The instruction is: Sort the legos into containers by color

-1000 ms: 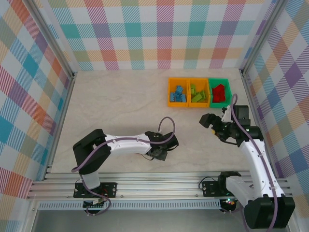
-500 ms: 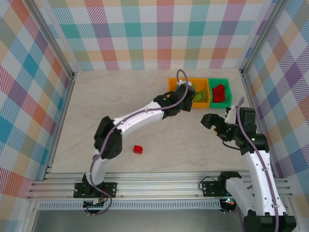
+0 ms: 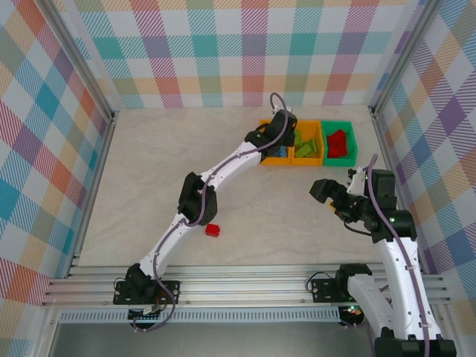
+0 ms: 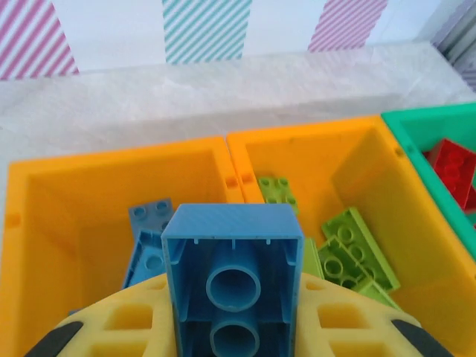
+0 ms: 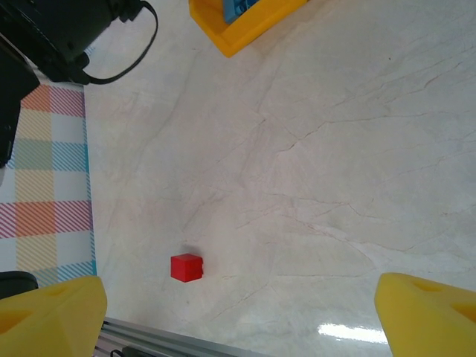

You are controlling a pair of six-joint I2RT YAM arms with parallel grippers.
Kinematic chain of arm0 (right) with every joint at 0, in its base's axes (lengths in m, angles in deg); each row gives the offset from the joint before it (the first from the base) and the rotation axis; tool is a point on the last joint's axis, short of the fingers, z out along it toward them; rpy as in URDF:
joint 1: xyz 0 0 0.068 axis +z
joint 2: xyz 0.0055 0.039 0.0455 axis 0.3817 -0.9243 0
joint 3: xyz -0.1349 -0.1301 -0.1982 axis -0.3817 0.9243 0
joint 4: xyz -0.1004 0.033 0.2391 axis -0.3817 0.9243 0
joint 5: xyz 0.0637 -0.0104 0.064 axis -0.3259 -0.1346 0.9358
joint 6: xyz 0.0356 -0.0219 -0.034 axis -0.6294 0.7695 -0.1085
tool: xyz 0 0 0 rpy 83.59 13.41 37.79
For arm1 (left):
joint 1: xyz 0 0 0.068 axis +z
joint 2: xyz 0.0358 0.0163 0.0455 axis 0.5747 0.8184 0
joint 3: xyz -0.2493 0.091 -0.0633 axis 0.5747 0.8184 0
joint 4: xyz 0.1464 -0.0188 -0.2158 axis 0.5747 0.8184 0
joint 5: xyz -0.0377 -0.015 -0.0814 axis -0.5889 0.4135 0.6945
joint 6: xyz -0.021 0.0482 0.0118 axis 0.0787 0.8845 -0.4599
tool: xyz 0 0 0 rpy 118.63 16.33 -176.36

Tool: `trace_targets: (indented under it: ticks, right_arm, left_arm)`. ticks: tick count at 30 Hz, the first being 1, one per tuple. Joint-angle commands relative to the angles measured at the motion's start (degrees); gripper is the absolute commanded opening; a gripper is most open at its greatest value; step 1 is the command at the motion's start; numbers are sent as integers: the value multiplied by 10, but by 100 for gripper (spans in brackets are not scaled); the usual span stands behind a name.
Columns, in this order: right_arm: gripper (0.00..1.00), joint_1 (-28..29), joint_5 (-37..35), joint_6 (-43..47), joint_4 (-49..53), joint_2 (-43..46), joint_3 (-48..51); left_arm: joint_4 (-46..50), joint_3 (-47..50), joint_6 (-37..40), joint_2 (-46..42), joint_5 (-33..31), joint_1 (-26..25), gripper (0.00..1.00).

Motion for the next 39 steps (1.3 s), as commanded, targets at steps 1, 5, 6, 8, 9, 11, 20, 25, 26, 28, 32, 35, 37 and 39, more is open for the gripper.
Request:
trace_targets:
  ticks: [1, 5, 6, 8, 9, 11, 20, 25, 26, 28, 32, 35, 37, 39]
  right_arm:
    - [94, -1, 13, -9, 8, 8, -7]
    - [94, -2, 21, -15, -4, -1, -4]
    - [94, -1, 23, -15, -7, -4, -4]
    - [93, -1, 29, -13, -7, -11, -7]
    - [93, -1, 29, -10, -3, -15, -10]
    - [92, 1, 27, 7, 15, -24, -22]
    - [91, 235, -97, 30, -12, -139, -79]
    - [91, 438, -198, 81, -70, -276, -118]
    - [91, 474, -215, 95, -78, -308, -127]
    - [92, 527, -227, 122, -95, -365, -143]
    - [93, 591, -239, 167, -132, -470, -186]
    - [93, 611, -254, 197, -146, -538, -224]
    - [93, 619, -256, 214, -151, -576, -247]
    - [93, 625, -253, 235, -166, -615, -262]
  left_arm:
    - [-19, -24, 8, -6, 22, 11, 48]
    - [4, -21, 21, -46, 32, 12, 63]
    - [14, -21, 24, -57, 34, 12, 64]
    - [38, -11, 33, -91, 38, 12, 65]
    - [46, 4, 38, -113, 41, 12, 65]
    - [34, 96, 58, -193, 53, 12, 65]
    - [-150, 741, 239, -745, 145, 12, 80]
    - [59, 893, 476, -1007, 201, 8, 94]
    - [118, 916, 520, -1059, 215, 7, 97]
    - [211, 956, 570, -1142, 224, 8, 100]
    - [358, 1027, 651, -1330, 288, 7, 100]
    - [390, 1054, 683, -1468, 333, 7, 100]
    - [393, 1050, 657, -1511, 329, 7, 100]
    - [441, 1025, 662, -1478, 329, 8, 100]
